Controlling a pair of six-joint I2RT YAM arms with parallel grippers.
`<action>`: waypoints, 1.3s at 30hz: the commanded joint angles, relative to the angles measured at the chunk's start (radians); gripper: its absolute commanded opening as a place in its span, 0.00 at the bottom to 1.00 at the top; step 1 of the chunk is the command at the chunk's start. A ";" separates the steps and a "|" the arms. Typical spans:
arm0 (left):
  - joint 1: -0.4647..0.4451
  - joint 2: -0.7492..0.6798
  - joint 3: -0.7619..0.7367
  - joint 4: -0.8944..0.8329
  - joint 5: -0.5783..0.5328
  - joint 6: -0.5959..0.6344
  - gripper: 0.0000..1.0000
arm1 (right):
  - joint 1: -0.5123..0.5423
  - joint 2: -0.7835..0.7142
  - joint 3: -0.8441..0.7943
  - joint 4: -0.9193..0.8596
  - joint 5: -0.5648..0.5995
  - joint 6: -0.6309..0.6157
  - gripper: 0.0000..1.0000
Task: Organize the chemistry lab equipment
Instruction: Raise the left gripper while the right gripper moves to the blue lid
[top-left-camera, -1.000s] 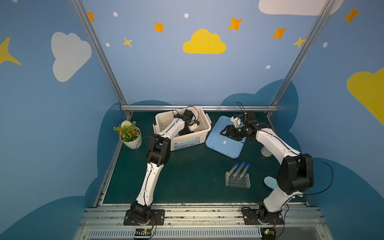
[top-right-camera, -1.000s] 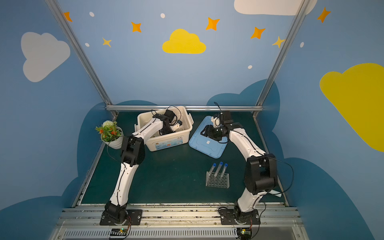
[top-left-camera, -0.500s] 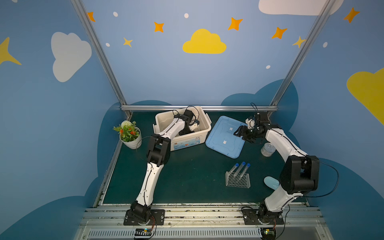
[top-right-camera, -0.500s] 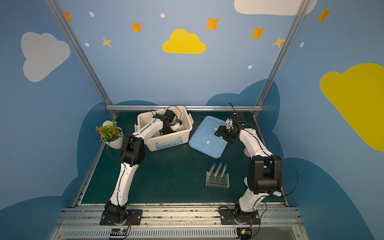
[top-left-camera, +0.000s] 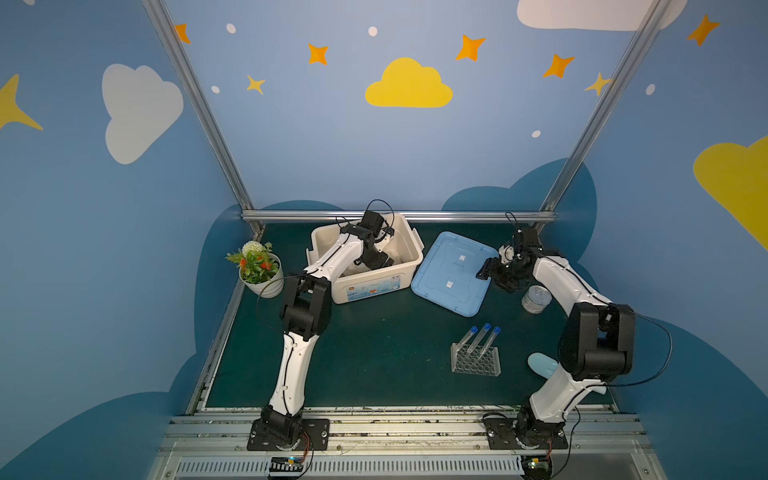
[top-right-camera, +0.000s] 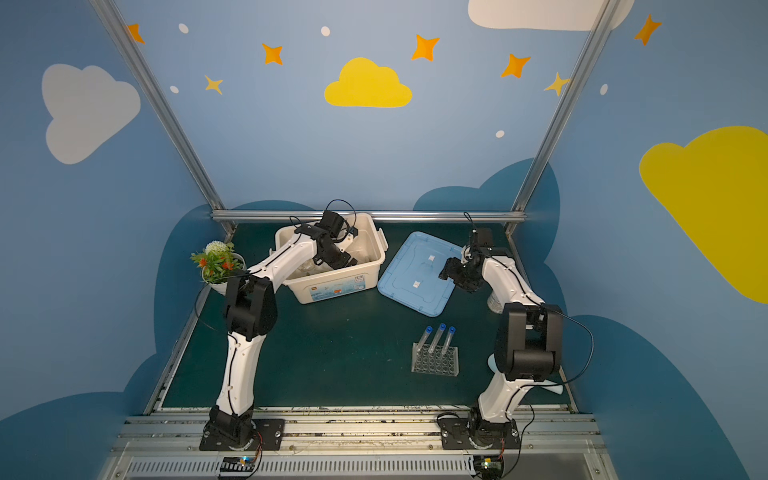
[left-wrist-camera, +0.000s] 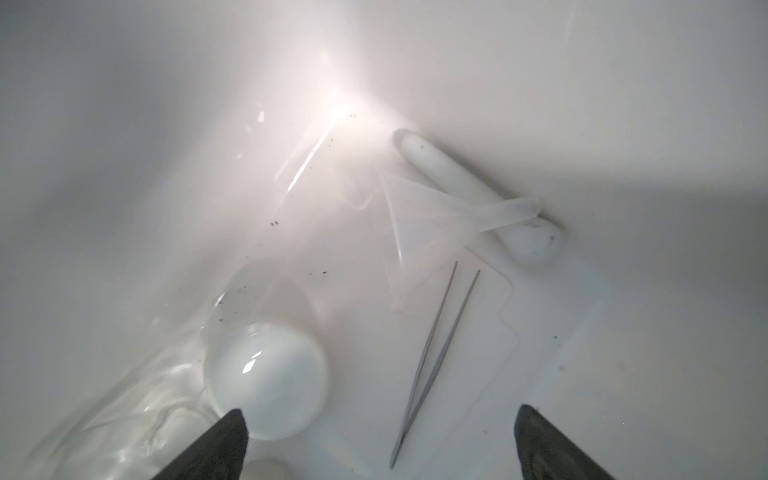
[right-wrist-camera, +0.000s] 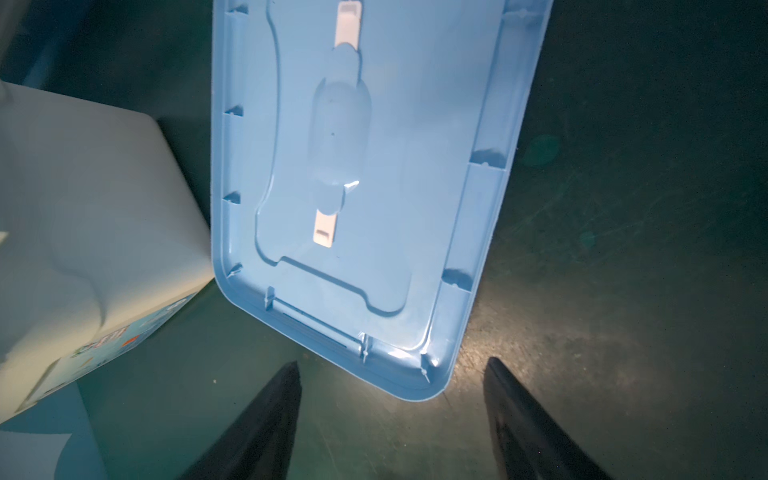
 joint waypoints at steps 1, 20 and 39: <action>-0.001 -0.108 -0.047 0.081 0.007 -0.039 1.00 | -0.013 0.033 0.011 -0.043 0.038 -0.005 0.68; -0.033 -0.530 -0.521 0.466 0.137 -0.241 1.00 | -0.030 0.186 0.050 -0.074 0.081 0.015 0.56; -0.099 -0.700 -0.701 0.522 0.149 -0.307 1.00 | 0.034 0.366 0.261 -0.196 0.238 0.031 0.39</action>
